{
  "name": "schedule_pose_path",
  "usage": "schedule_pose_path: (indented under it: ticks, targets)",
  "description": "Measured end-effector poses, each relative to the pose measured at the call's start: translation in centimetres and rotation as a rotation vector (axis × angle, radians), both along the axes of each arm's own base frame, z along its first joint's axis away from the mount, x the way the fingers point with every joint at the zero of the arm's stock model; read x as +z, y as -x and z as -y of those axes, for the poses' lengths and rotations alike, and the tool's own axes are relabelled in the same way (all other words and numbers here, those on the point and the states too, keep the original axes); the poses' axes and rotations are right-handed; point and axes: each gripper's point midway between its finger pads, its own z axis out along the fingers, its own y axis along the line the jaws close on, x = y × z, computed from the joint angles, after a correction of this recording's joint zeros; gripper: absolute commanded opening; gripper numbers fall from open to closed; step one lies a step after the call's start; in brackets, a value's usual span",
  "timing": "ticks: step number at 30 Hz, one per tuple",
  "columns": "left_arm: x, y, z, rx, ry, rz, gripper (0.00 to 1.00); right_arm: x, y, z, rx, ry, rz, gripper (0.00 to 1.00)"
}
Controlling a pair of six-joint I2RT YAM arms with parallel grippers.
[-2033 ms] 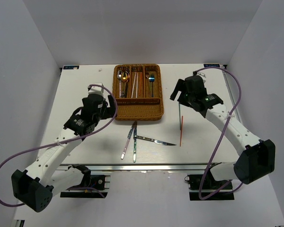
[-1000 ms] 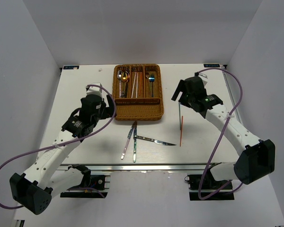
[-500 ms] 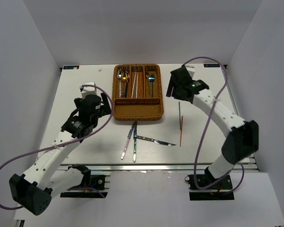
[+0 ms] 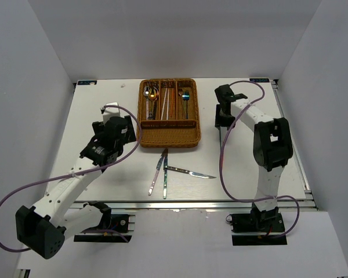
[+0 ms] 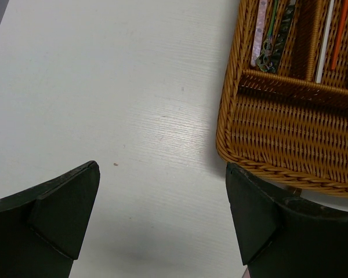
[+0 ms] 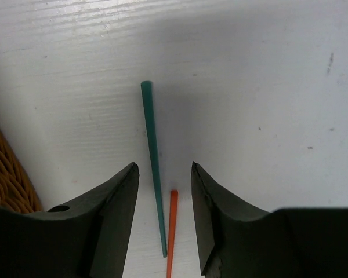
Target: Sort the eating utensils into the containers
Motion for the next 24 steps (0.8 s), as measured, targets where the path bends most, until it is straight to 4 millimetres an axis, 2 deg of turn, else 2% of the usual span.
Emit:
schedule_pose_path:
  ticks: [7, 11, 16, 18, 21, 24]
  targets:
    - [-0.8, -0.1, 0.0, -0.003, -0.018, -0.025, 0.98, -2.1, -0.1, -0.6, 0.054, -0.045, -0.054, 0.46]
    - [-0.8, -0.1, 0.0, -0.004, -0.020, -0.027, 0.98, -3.0, 0.0, -1.0, 0.082, -0.057, -0.068, 0.36]
    - [-0.9, -0.2, 0.1, -0.004, -0.021, -0.029, 0.98, -3.9, 0.2, -0.9, 0.079, -0.051, -0.084, 0.30]
    - [-0.9, -0.2, 0.1, -0.004, -0.021, -0.029, 0.98, -4.0, 0.1, -1.0, 0.079, -0.055, -0.078, 0.25]
    - [-0.9, -0.2, 0.1, -0.005, -0.021, -0.029, 0.98, -4.1, 0.0, -1.3, 0.082, -0.073, -0.073, 0.00]
    - [-0.9, -0.2, 0.1, -0.005, -0.021, -0.029, 0.98, -4.0, 0.0, -1.4, 0.070, -0.084, -0.062, 0.00]
